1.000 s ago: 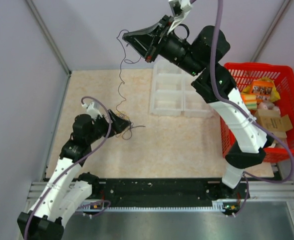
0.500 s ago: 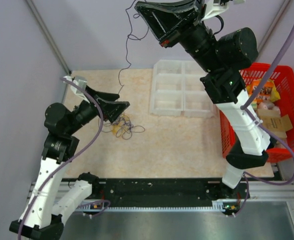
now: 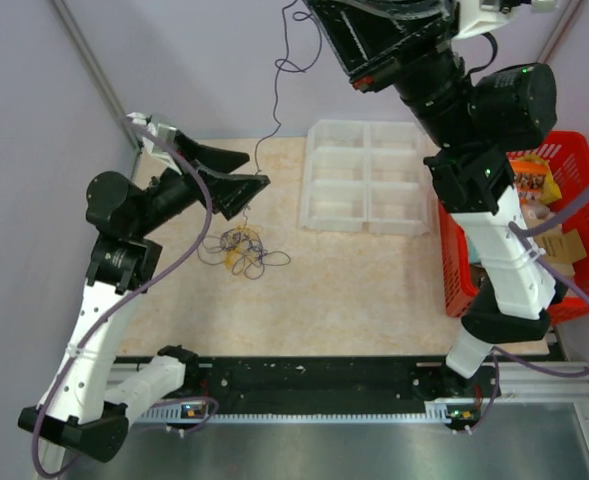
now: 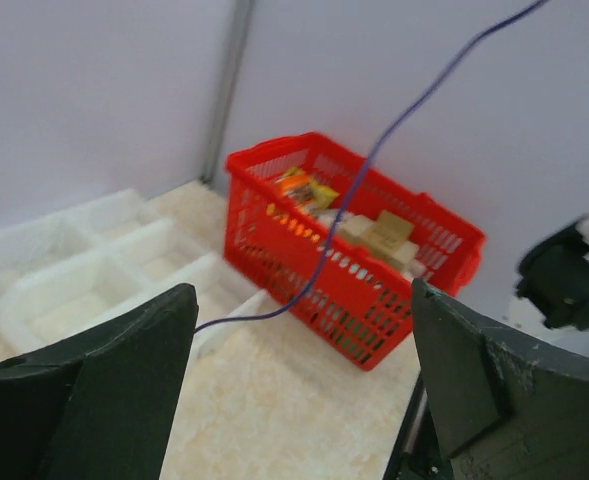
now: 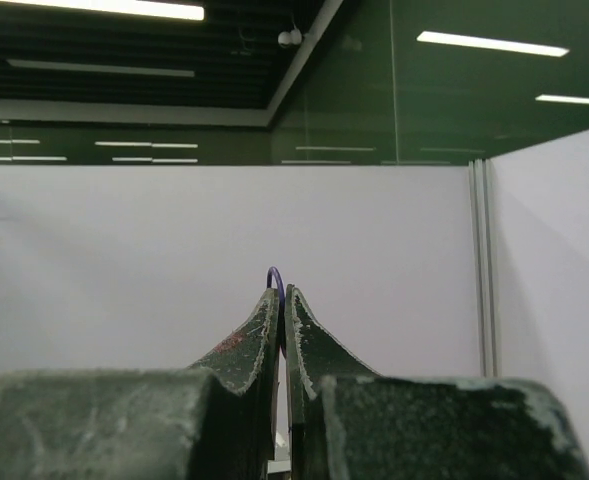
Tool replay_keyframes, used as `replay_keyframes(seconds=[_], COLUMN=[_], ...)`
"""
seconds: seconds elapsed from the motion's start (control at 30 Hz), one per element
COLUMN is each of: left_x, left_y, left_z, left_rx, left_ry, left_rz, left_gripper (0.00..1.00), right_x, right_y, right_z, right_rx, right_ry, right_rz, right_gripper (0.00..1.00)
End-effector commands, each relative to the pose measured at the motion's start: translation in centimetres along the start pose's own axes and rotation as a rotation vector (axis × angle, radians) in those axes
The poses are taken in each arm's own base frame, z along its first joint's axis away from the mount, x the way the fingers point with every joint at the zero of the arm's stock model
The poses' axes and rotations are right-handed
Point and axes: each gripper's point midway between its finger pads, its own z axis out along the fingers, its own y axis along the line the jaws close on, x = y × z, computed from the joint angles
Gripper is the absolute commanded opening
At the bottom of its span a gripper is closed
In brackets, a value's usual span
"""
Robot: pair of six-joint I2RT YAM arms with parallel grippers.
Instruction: Untangle the cables
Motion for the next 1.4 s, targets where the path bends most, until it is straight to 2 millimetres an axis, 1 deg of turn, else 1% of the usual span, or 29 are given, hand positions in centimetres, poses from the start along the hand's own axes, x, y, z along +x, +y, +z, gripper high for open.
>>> replay_keyframes(seconds=[0.0, 0.03, 0.1, 0.17, 0.2, 0.27, 0.3, 0.33, 0.37, 0.43, 0.47, 0.5, 0.53, 0.57, 0.6, 0.63, 0.67, 0.73, 0.8, 0.83, 0.9, 1.0, 1.03, 1.07, 1.13, 1.2, 1.23, 1.3, 1.37], left_x=[-2.4, -2.1, -1.9, -2.9, -3.4, -4.3, -4.7, -5.3, -6.1, -8.2, -9.1, -10.5, -12.4, -13.5, -14.7, -15.8, -16.6, -17.7, -17.5, -16.8, -14.1, -7.0, -4.2, -1.9, 3.3, 7.2, 9.5, 12.4, 14.4], left_y=[-7.5, -7.7, -7.0, -6.7, -6.8, -8.3, -8.7, -9.4, -9.9, -11.4, -12.2, -13.3, -15.0, -16.0, -17.0, -17.9, -18.5, -19.1, -18.5, -18.0, -16.4, -12.1, -10.4, -8.8, -6.6, -6.1, -6.0, -5.7, -5.3], left_z=[1.0, 1.7, 2.9, 3.4, 3.5, 3.9, 4.3, 4.5, 4.5, 4.5, 4.4, 4.2, 3.6, 3.5, 3.4, 3.4, 3.3, 3.4, 4.0, 4.5, 5.3, 7.4, 8.0, 8.5, 9.6, 10.4, 10.7, 11.1, 11.2], left_rx=[0.359, 0.359, 0.284, 0.249, 0.252, 0.319, 0.336, 0.359, 0.369, 0.399, 0.422, 0.455, 0.5, 0.53, 0.556, 0.575, 0.592, 0.607, 0.579, 0.567, 0.536, 0.45, 0.406, 0.355, 0.3, 0.283, 0.262, 0.214, 0.182], left_ry=[-0.049, -0.03, -0.032, -0.071, -0.081, -0.077, -0.076, -0.078, -0.086, -0.137, -0.153, -0.182, -0.216, -0.229, -0.242, -0.255, -0.261, -0.279, -0.278, -0.261, -0.209, -0.128, -0.098, -0.077, -0.01, 0.037, 0.071, 0.096, 0.104], left_rz=[0.074, 0.073, 0.086, 0.091, 0.085, 0.081, 0.073, 0.071, 0.058, 0.046, 0.03, 0.025, 0.03, 0.03, 0.031, 0.037, 0.043, 0.055, 0.038, 0.021, -0.04, -0.151, -0.196, -0.241, -0.331, -0.378, -0.404, -0.438, -0.475], left_gripper=[0.9, 0.87, 0.79, 0.66, 0.6, 0.46, 0.28, 0.08, 0.0, 0.0, 0.0, 0.0, 0.0, 0.0, 0.0, 0.0, 0.0, 0.0, 0.0, 0.0, 0.0, 0.0, 0.0, 0.0, 0.0, 0.0, 0.0, 0.0, 0.0], right_x=[-6.2, -6.3, -6.5, -6.7, -6.7, -6.8, -6.7, -6.5, -6.1, -5.1, -3.9, -3.6, -2.3, -0.6, 0.0, 1.3, 2.8, 4.9, 6.6, 7.3, 8.9, 10.6, 11.2, 12.9, 13.6, 15.6, 16.9, 19.1, 20.8], right_y=[3.2, 3.1, 3.4, 3.8, 4.0, 4.0, 3.8, 3.6, 3.3, 3.0, 2.7, 2.7, 2.2, 1.5, 1.1, 0.3, -0.3, -1.5, -2.4, -2.9, -3.9, -5.6, -6.3, -7.2, -7.5, -7.2, -6.9, -6.1, -5.4], right_z=[-0.7, -0.7, -0.9, -1.0, -1.1, -1.4, -1.5, -1.6, -1.9, -2.5, -2.9, -3.7, -4.4, -5.2, -6.1, -7.2, -8.5, -10.9, -13.5, -14.9, -18.2, -24.1, -26.4, -29.4, -33.5, -36.8, -38.2, -40.5, -42.2], right_rx=[-0.068, -0.063, -0.076, -0.09, -0.096, -0.087, -0.075, -0.064, -0.051, -0.035, -0.025, -0.017, 0.002, 0.028, 0.051, 0.086, 0.119, 0.174, 0.232, 0.27, 0.355, 0.509, 0.572, 0.644, 0.732, 0.767, 0.775, 0.779, 0.77], right_ry=[-0.142, -0.144, -0.147, -0.149, -0.145, -0.135, -0.127, -0.116, -0.1, -0.049, -0.006, 0.028, 0.076, 0.127, 0.15, 0.187, 0.238, 0.31, 0.383, 0.418, 0.493, 0.594, 0.626, 0.681, 0.711, 0.763, 0.792, 0.835, 0.876], right_rz=[-0.033, -0.027, -0.023, -0.013, -0.012, -0.02, -0.032, -0.041, -0.05, -0.074, -0.085, -0.109, -0.115, -0.125, -0.14, -0.154, -0.161, -0.192, -0.211, -0.219, -0.222, -0.252, -0.264, -0.272, -0.269, -0.228, -0.19, -0.113, -0.071], right_gripper=[0.0, 0.0, 0.0, 0.0, 0.0, 0.0, 0.0, 0.0, 0.0, 0.0, 0.0, 0.0, 0.0, 0.0, 0.0, 0.0, 0.0, 0.0, 0.01, 0.02, 0.02, 0.02, 0.01, 0.0, 0.0, 0.0, 0.0, 0.0, 0.0])
